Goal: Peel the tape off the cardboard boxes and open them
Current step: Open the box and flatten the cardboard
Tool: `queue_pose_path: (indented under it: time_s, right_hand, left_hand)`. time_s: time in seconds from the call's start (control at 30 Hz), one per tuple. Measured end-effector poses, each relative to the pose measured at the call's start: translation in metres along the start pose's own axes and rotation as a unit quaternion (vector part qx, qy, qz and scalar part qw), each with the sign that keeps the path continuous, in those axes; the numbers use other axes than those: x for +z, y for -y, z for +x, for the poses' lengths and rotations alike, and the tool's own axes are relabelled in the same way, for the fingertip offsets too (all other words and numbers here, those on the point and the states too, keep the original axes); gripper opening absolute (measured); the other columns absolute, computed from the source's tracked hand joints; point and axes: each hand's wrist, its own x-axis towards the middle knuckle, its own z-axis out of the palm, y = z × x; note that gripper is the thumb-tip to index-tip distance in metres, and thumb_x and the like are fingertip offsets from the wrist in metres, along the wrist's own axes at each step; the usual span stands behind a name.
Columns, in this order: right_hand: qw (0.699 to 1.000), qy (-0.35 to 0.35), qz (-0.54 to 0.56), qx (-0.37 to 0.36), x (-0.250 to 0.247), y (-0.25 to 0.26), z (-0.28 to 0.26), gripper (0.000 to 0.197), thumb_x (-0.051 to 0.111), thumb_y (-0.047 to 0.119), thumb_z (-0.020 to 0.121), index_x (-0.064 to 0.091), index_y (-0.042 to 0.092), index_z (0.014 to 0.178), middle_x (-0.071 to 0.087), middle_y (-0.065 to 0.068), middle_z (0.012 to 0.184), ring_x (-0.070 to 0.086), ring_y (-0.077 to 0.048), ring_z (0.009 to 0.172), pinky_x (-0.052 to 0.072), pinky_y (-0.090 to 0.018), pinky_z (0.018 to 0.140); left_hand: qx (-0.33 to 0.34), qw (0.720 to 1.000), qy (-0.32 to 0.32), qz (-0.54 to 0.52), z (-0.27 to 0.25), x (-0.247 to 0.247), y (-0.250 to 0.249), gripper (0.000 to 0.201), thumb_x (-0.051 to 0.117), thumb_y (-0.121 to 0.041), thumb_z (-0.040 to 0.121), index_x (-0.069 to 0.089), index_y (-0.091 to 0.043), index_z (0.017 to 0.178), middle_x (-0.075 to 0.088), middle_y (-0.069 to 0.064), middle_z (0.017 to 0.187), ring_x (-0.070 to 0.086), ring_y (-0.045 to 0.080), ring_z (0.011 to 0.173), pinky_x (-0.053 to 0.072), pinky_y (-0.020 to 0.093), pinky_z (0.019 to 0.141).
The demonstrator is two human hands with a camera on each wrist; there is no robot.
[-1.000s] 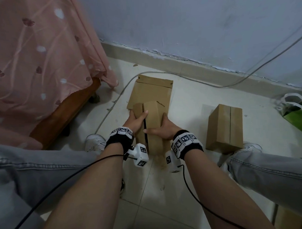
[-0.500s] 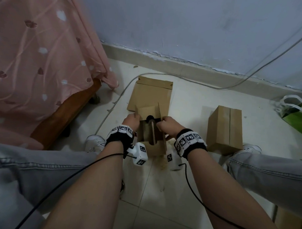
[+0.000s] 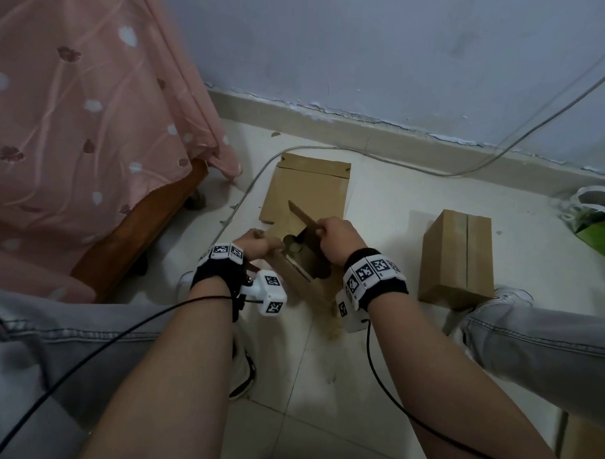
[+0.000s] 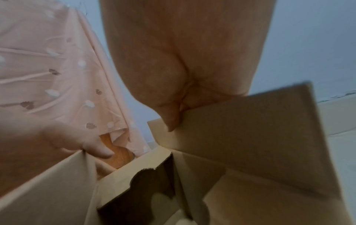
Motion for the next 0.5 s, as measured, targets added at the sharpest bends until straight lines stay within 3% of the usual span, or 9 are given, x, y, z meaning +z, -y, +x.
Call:
queue_pose_path:
  time_s: [0.03,0.1,0.2,0.27,0.37,0.43,0.5]
  right_hand:
    - [1.0,-0.008,-0.003,-0.002,-0.003,0.0,0.002,0.024,0.043,0.011,0.1,0.066,0.009,0.107,0.063,-0.01,0.095,0.061,-0.029,0.09,0.044,-0.03,0.074]
    - [1.0,-0.016,-0.01,-0.009,-0.01,-0.001,0.006,0.021,0.047,0.015,0.1,0.067,0.01,0.097,0.064,-0.008,0.088,0.061,-0.028,0.085,0.046,-0.031,0.074]
    - [0.999,-0.022,-0.002,-0.032,-0.016,-0.004,0.01,0.024,0.053,0.024,0.098,0.071,0.012,0.089,0.067,-0.006,0.083,0.062,-0.025,0.081,0.052,-0.035,0.076]
    - [0.998,-0.016,0.002,-0.056,-0.017,-0.004,0.009,0.025,0.055,0.026,0.098,0.072,0.014,0.084,0.066,-0.004,0.079,0.062,-0.024,0.079,0.052,-0.033,0.074]
    - [0.996,-0.011,-0.005,-0.09,-0.012,-0.005,0.009,0.022,0.056,0.027,0.097,0.075,0.02,0.089,0.067,0.001,0.08,0.063,-0.021,0.079,0.053,-0.033,0.076]
    - [0.994,-0.009,-0.019,-0.111,-0.007,-0.008,0.007,0.022,0.056,0.028,0.097,0.075,0.022,0.089,0.07,0.001,0.083,0.063,-0.021,0.08,0.055,-0.037,0.08]
    - [0.991,-0.007,-0.034,-0.126,-0.003,-0.007,0.004,0.021,0.055,0.029,0.098,0.075,0.023,0.097,0.073,-0.001,0.092,0.065,-0.022,0.086,0.055,-0.04,0.084]
  left_hand:
    - [0.007,0.999,-0.008,0.045,-0.004,-0.008,-0.006,0.067,0.072,-0.046,0.078,0.049,-0.02,0.136,0.057,0.008,0.128,0.058,0.028,0.111,0.055,0.042,0.087]
    - [0.021,0.993,-0.034,0.115,-0.008,-0.02,-0.017,0.062,0.074,-0.045,0.078,0.055,-0.026,0.133,0.052,0.003,0.136,0.054,0.027,0.117,0.05,0.04,0.094]
    - [0.052,0.983,-0.059,0.164,-0.008,-0.024,-0.034,0.07,0.08,-0.034,0.074,0.052,-0.025,0.138,0.048,0.004,0.142,0.055,0.027,0.118,0.046,0.032,0.084]
    - [0.063,0.981,-0.057,0.176,-0.01,-0.015,-0.043,0.076,0.081,-0.03,0.074,0.046,-0.021,0.141,0.052,0.006,0.137,0.058,0.028,0.115,0.048,0.033,0.082]
    - [0.043,0.976,-0.069,0.204,-0.01,0.007,-0.038,0.093,0.084,-0.03,0.071,0.032,-0.014,0.146,0.054,0.011,0.133,0.054,0.03,0.118,0.046,0.035,0.086]
    - [0.016,0.971,-0.078,0.227,-0.008,0.019,-0.024,0.113,0.088,-0.038,0.063,0.02,-0.01,0.15,0.051,0.014,0.137,0.052,0.033,0.123,0.046,0.04,0.096]
    - [-0.007,0.963,-0.101,0.248,-0.004,0.031,-0.008,0.112,0.088,-0.041,0.062,0.023,-0.007,0.146,0.051,0.017,0.137,0.052,0.036,0.124,0.046,0.044,0.101]
